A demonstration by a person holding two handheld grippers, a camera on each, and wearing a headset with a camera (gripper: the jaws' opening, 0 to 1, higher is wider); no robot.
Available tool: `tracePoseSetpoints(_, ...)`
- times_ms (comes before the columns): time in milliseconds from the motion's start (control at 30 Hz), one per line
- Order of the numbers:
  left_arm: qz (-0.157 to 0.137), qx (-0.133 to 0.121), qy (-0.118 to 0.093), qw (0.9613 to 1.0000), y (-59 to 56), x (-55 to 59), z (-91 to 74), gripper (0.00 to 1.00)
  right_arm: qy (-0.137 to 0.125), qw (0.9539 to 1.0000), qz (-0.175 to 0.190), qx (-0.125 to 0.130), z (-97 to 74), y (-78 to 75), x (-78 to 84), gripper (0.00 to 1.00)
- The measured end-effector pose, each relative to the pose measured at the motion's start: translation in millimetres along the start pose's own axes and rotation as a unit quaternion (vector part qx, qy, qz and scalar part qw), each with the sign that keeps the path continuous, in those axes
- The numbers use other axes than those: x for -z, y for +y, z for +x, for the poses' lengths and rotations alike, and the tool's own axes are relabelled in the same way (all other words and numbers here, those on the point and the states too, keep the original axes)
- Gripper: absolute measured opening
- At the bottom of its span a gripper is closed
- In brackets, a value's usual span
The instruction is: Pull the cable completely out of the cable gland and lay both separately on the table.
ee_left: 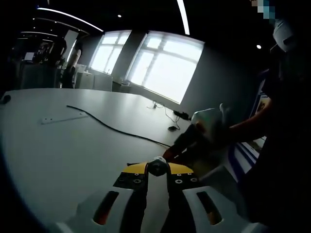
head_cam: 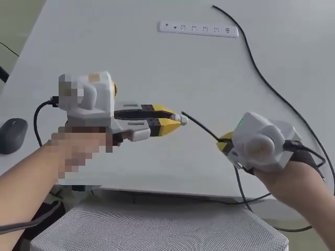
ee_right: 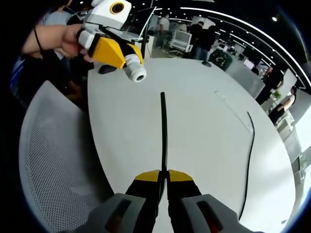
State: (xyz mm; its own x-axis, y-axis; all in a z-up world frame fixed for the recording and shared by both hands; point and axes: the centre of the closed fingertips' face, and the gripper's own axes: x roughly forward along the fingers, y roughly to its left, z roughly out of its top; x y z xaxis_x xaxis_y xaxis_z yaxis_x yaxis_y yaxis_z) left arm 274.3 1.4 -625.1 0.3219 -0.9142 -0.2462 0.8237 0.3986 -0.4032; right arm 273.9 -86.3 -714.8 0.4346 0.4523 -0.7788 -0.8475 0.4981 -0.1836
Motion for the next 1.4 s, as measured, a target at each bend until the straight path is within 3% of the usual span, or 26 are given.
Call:
tracePoseSetpoints(300, 0.002, 0.0, 0.001, 1.0, 0.2, 2.0, 0.8, 0.15, -0.003, 1.0, 0.004, 0.002, -3.0, -4.3, -6.0, 0.0)
tracePoseSetpoints(700, 0.0, -0.007, 0.003, 1.0, 7.9, 12.8, -2.2, 0.15, -0.01, 0.9999, -0.013, -0.004, 2.9, -11.9, -29.8, 0.0)
tracePoseSetpoints(800, 0.002, -0.01, -0.006, 0.9999, 10.4, 15.1, -5.1, 0.15, -0.011, 0.9997, -0.021, -0.006, 7.4, -13.7, -37.8, 0.0)
tracePoseSetpoints(1033, 0.01, -0.013, 0.002, 0.9999, 13.0, 33.7, -11.4, 0.15, -0.014, 0.9992, -0.036, -0.012, 19.4, -17.0, -59.9, 0.0)
tracePoseSetpoints(1400, -0.006, -0.016, 0.004, 0.9998, 24.1, 53.9, -23.5, 0.15, -0.013, 0.9978, -0.059, -0.028, 47.1, -14.6, -101.5, 0.0)
